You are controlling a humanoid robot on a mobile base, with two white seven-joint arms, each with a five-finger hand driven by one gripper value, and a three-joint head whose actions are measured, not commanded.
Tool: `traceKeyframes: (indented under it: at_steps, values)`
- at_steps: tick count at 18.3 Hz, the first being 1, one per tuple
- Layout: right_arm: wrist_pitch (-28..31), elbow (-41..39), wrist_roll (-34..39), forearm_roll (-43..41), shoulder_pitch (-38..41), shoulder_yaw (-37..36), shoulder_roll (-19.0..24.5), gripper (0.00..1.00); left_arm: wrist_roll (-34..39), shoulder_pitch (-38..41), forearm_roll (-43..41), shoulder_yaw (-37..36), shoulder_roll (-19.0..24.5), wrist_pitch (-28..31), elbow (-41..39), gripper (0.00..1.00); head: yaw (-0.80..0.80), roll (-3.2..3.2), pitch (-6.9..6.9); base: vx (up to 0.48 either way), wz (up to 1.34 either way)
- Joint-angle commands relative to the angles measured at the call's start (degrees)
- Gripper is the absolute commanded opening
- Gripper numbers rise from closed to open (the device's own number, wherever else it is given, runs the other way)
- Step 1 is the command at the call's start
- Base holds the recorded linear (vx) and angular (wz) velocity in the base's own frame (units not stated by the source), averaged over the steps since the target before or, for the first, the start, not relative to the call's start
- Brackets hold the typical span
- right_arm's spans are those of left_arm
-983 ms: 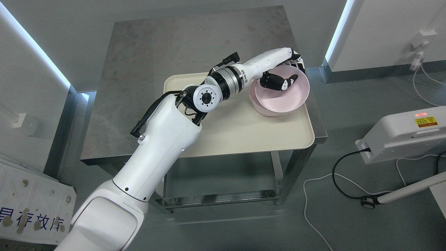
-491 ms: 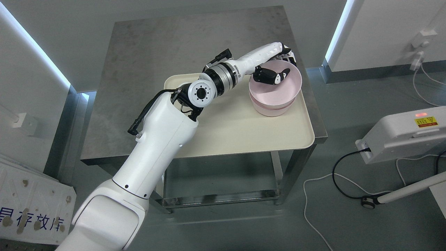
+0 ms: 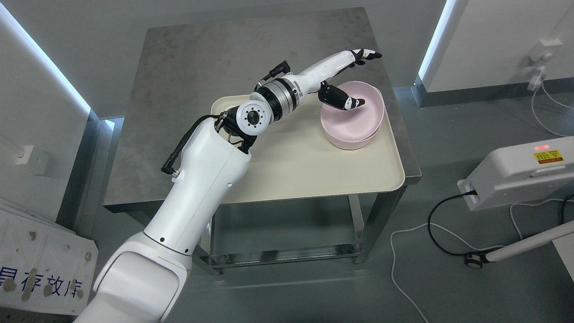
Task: Stack pink IKEA bowls on left shelf middle
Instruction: 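Open the left hand and release the stacked bowl, then move the left hand to the stacked bowls' rim and grasp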
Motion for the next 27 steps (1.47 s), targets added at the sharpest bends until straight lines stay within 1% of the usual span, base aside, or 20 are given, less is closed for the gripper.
traceKeyframes:
  at_steps: [1, 2, 3, 4, 5, 7, 8, 9, 11, 14, 15, 17, 20, 24, 27]
  values:
    - [0.04, -1.0, 0.0, -0.09, 0.0, -0.26, -1.0, 1.0, 0.88, 5.05, 5.76, 12.58, 0.83, -2.44, -12.79, 1.0, 0.0, 0.0, 0.0, 0.0, 0.0]
    - [0.04, -1.0, 0.0, -0.09, 0.0, -0.26, -1.0, 1.0, 0.53, 6.63, 12.51, 14.87, 0.83, -4.11, -16.66, 1.0, 0.0, 0.0, 0.0, 0.0, 0.0]
    - [0.04, -1.0, 0.0, -0.09, 0.0, -0.26, -1.0, 1.0, 0.35, 7.52, 17.1, 15.94, 0.83, -4.64, -20.18, 1.0, 0.0, 0.0, 0.0, 0.0, 0.0]
    - [0.04, -1.0, 0.0, -0.09, 0.0, -0.26, -1.0, 1.0, -0.87, 8.66, 17.84, 16.82, 0.83, -4.74, -23.87, 1.0, 0.0, 0.0, 0.0, 0.0, 0.0]
    - [0.04, -1.0, 0.0, -0.09, 0.0, -0.26, -1.0, 1.0, -4.54, 10.5, 17.85, 18.05, 0.83, -4.91, -27.13, 1.0, 0.0, 0.0, 0.0, 0.0, 0.0]
    - [0.04, -1.0, 0.0, -0.09, 0.0, -0.26, -1.0, 1.0, -15.86, 13.14, 17.76, 17.8, 0.83, -6.74, -29.35, 1.0, 0.0, 0.0, 0.0, 0.0, 0.0]
    - [0.04, -1.0, 0.0, -0.09, 0.0, -0.26, -1.0, 1.0, -18.7, 14.55, 17.41, 16.75, 0.83, -7.54, -29.45, 1.0, 0.0, 0.0, 0.0, 0.0, 0.0]
    - [0.04, -1.0, 0.0, -0.09, 0.0, -0.26, -1.0, 1.0, -19.16, 15.78, 16.36, 15.44, 0.83, -7.81, -29.45, 1.0, 0.0, 0.0, 0.0, 0.0, 0.0]
    - [0.04, -1.0, 0.0, -0.09, 0.0, -0.26, -1.0, 1.0, -19.16, 17.45, 10.5, 13.15, 0.83, -8.08, -29.27, 0.98, 0.0, 0.0, 0.0, 0.0, 0.0]
    - [0.04, -1.0, 0.0, -0.09, 0.0, -0.26, -1.0, 1.0, -18.9, 18.25, -3.2, 12.08, 0.83, -8.08, -27.09, 0.98, 0.0, 0.0, 0.0, 0.0, 0.0]
    - [0.04, -1.0, 0.0, -0.09, 0.0, -0.26, -1.0, 1.0, -18.38, 18.16, -5.77, 12.08, 0.83, -8.08, -26.03, 0.97, 0.0, 0.0, 0.0, 0.0, 0.0]
    - [0.04, -1.0, 0.0, -0.09, 0.09, -0.26, -1.0, 1.0, -15.14, 17.9, -10.95, 12.0, 0.83, -8.08, -23.75, 0.96, 0.0, 0.0, 0.0, 0.0, 0.0]
    - [0.04, -1.0, 0.0, -0.09, 0.0, -0.26, -1.0, 1.0, -14.33, 17.9, -18.87, 11.3, 0.83, -8.08, -21.9, 0.94, 0.0, 0.0, 0.0, 0.0, 0.0]
    - [0.04, -1.0, 0.0, -0.09, 0.0, -0.26, -1.0, 1.0, -14.33, 18.16, -24.42, 10.33, 0.83, -8.08, -20.4, 0.91, 0.0, 0.0, 0.0, 0.0, 0.0]
    - [0.04, -1.0, 0.0, -0.09, 0.0, -0.26, -1.0, 1.0, -14.33, 18.16, -25.66, 9.36, 0.83, -8.08, -19.78, 0.87, 0.0, 0.0, 0.0, 0.0, 0.0]
